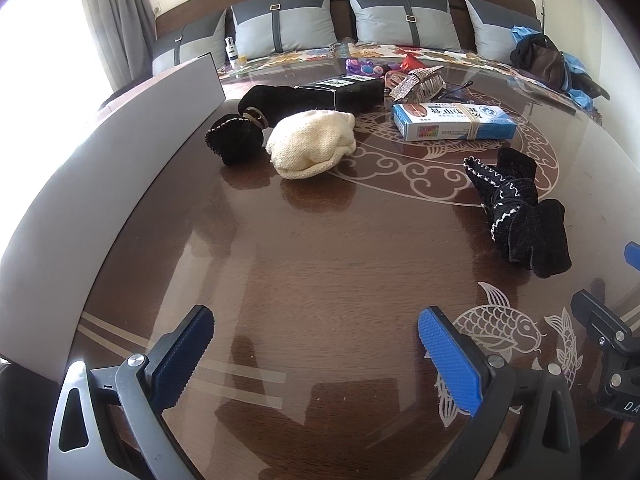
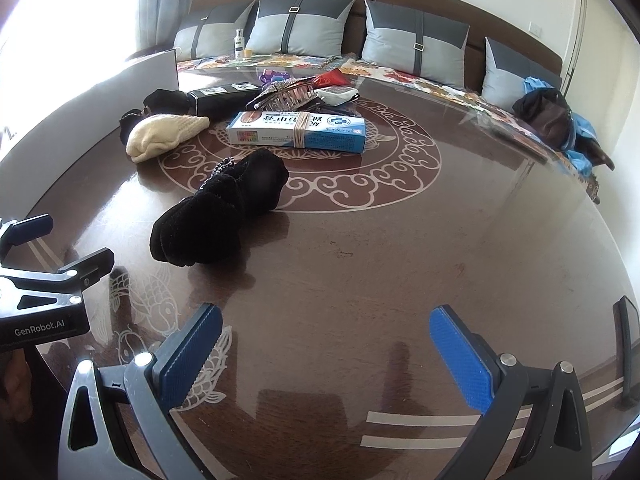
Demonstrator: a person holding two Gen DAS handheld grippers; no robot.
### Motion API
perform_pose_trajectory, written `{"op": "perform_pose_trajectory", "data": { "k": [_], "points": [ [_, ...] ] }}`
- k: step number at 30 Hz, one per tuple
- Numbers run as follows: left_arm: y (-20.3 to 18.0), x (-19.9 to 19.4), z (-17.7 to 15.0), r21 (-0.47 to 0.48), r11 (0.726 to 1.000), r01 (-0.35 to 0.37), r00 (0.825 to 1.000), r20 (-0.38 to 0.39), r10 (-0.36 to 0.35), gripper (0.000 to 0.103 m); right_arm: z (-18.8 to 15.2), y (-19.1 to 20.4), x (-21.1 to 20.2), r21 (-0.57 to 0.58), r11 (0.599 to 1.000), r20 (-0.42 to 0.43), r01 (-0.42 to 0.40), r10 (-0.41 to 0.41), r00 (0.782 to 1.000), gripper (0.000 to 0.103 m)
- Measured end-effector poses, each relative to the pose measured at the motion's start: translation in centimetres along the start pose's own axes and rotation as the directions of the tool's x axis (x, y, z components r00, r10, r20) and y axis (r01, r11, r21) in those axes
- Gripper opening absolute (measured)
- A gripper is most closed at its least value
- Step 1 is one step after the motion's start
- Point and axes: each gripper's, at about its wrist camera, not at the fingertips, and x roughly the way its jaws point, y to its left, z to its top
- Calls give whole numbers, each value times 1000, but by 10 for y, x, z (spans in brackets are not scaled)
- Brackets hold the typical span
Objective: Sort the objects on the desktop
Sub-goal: 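Move both tools forward over the table toward the black gloves and cream hat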
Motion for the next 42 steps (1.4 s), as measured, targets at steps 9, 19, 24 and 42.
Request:
{"op": "perform_pose_trajectory", "data": {
  "k": [9, 19, 24, 42],
  "points": [
    [2, 1, 1, -5, 1000, 6, 1000, -4, -6, 103, -1, 0, 3, 0, 1000, -13, 1, -1, 1000, 103],
    [4, 4, 2, -21, 999, 31, 999, -19, -31, 103, -2, -3, 5, 20, 1000, -23, -1, 1, 1000, 103],
    [7, 6, 1, -35, 998, 54, 998, -32, -55, 103, -2, -4, 7, 23, 1000, -29, 0, 1, 1000, 103],
    [15, 9, 1, -78, 991, 108, 992, -61, -112, 103, -5, -7, 10, 48, 999, -44, -10, 12, 999, 103]
  ]
}}
